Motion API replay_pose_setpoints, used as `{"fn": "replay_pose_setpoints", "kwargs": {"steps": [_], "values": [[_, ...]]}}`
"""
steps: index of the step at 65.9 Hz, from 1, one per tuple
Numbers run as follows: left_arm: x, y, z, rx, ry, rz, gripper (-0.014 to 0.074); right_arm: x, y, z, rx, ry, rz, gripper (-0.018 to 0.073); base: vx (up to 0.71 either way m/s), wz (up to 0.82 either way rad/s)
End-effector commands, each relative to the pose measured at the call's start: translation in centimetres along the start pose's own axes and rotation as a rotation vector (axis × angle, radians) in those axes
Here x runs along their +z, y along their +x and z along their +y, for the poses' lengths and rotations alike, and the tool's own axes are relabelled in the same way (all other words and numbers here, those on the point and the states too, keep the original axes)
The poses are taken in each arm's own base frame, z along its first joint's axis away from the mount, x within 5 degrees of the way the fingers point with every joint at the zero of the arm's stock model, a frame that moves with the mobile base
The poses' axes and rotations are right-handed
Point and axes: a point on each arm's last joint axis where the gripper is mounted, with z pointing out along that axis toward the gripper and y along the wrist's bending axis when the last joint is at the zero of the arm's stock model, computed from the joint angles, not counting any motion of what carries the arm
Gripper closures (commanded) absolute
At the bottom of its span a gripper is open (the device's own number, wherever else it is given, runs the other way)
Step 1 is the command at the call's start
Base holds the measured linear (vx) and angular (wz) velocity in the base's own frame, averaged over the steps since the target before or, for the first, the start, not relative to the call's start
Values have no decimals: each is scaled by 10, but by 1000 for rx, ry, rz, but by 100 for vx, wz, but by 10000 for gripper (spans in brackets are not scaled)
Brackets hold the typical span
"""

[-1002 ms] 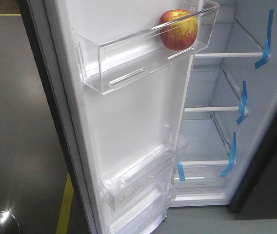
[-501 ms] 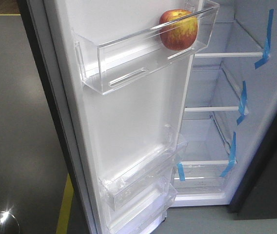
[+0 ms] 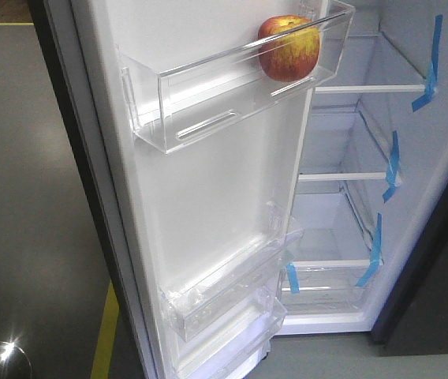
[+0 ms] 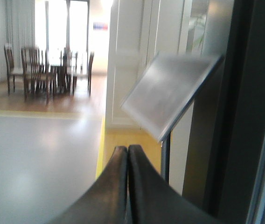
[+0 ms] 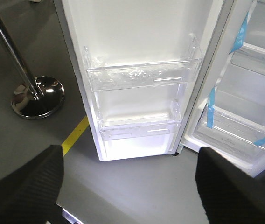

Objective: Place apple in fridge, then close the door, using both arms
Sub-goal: 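Move the left gripper toward the outer edge of the refrigerator door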

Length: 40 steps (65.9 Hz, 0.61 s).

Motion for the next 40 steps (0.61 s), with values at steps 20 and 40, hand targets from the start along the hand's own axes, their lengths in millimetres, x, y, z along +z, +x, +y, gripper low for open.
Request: {"fn": "replay_pose_setpoints", "kwargs": {"steps": [20,40], "values": [[98,-40,-4,64,-7,442,603,-3,-11,0,-1,4,-65,1,0,0],[184,-34,-5,154,40,739,603,-3,-11,0,-1,3,-65,1,0,0]]}}
